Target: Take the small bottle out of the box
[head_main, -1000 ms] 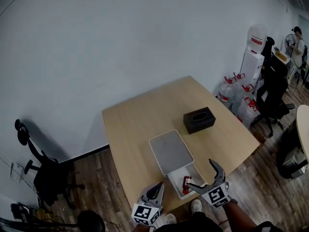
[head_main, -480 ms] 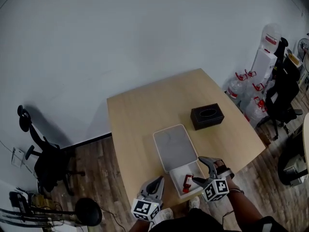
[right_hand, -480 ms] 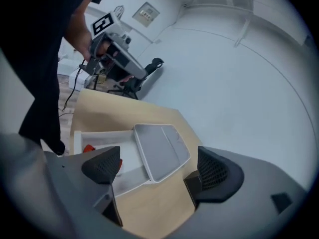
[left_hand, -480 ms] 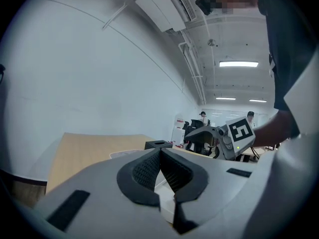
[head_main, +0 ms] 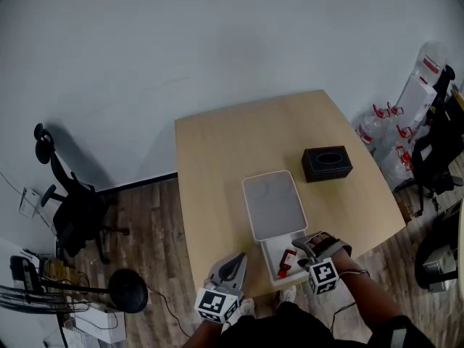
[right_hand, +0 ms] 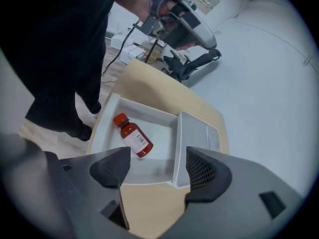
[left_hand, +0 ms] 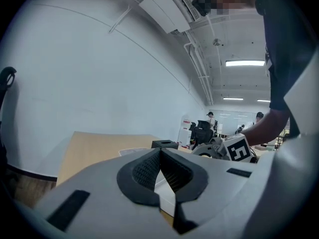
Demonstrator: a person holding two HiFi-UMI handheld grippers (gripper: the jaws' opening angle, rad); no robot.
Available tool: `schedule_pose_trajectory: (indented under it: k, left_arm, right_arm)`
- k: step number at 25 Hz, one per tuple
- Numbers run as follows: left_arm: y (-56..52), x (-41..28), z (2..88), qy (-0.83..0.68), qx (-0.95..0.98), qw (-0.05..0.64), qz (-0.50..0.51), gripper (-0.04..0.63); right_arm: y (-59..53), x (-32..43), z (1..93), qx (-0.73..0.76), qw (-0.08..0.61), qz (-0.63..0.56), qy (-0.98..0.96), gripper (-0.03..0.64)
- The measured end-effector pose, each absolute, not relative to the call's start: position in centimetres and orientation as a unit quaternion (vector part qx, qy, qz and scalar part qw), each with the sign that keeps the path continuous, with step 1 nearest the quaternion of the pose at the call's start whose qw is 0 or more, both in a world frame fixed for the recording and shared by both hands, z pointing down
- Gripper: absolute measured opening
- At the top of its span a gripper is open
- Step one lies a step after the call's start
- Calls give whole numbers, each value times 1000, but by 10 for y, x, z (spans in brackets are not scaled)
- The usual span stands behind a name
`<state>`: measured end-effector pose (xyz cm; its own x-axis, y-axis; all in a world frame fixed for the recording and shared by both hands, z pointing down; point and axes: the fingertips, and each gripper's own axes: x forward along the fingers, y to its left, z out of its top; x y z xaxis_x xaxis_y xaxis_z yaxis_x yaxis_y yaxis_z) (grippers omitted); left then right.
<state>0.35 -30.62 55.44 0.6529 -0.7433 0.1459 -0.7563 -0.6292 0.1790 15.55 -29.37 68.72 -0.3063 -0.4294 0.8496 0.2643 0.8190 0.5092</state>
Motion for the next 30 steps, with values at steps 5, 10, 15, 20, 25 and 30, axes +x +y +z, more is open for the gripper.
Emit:
schedule_pose_trajectory:
  k: [5, 10, 15, 20, 25, 30]
  left_arm:
    - [-298, -4, 562, -429, 895, 119, 30, 12]
    - [-295, -10, 564, -441, 889, 122, 30, 12]
    - [-292, -22, 570, -454, 880, 131, 44, 12]
    - [-290, -33, 572, -469, 873, 131, 42, 12]
    - [-287, -37, 571, -477, 867, 137, 43, 12]
    - [-287, -42, 572, -484, 865, 132, 35, 12]
  right_arm:
    - [-289, 159, 701, -31, 616, -340, -710, 318]
    - [-280, 145, 724, -104, 601, -377, -697, 293]
    - [-275, 145, 739, -176, 604, -412, -659, 267]
    - [-275, 138, 751, -209, 603, -427, -640, 252]
    - [-268, 134, 763, -224, 602, -431, -634, 249]
    - [-264, 132, 770, -235, 603, -436, -625, 219]
